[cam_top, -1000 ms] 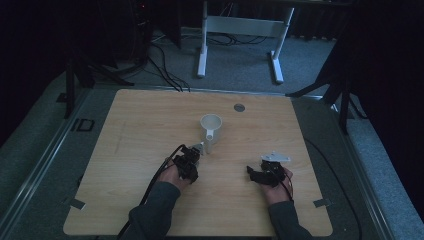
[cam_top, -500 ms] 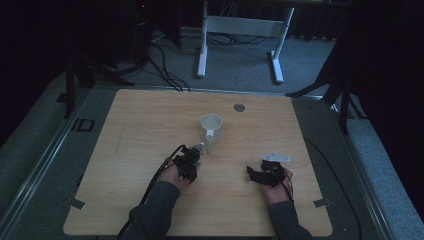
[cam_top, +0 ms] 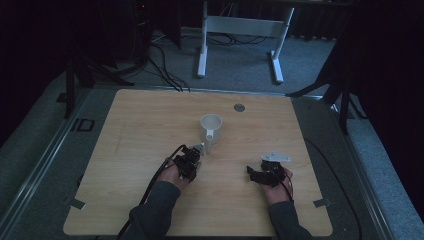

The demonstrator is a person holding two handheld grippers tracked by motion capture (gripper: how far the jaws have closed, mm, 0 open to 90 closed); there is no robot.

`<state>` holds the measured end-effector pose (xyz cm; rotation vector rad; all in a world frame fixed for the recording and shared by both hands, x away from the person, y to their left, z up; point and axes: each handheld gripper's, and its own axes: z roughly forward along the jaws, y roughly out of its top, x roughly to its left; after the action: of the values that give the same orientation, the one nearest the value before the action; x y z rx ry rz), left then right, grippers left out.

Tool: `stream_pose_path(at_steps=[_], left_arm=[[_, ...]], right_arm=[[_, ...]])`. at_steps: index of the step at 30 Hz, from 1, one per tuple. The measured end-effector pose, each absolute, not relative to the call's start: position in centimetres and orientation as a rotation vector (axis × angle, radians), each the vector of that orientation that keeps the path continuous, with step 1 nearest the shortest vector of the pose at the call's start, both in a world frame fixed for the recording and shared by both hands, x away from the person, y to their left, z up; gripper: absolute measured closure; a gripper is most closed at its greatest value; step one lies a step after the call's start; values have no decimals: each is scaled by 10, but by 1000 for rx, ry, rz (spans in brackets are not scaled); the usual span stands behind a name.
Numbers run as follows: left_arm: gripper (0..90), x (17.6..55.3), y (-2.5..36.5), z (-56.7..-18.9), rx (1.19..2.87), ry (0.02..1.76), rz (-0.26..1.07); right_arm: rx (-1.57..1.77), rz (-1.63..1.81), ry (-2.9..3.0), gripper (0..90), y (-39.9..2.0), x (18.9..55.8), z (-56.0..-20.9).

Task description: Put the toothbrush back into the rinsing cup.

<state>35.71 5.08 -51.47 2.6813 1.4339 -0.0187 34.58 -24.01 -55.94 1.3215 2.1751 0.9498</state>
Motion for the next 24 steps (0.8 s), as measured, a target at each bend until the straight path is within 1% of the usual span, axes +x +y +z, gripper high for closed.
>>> stream_pose_path(at_steps=[15, 24], left_arm=[[804, 356, 61, -501, 2629, 1415, -29], [803, 355, 68, -489, 2564, 1399, 4]], right_arm=[[1319, 949, 2176, 284, -240, 346, -559], [1324, 950, 2173, 280, -240, 346, -559]])
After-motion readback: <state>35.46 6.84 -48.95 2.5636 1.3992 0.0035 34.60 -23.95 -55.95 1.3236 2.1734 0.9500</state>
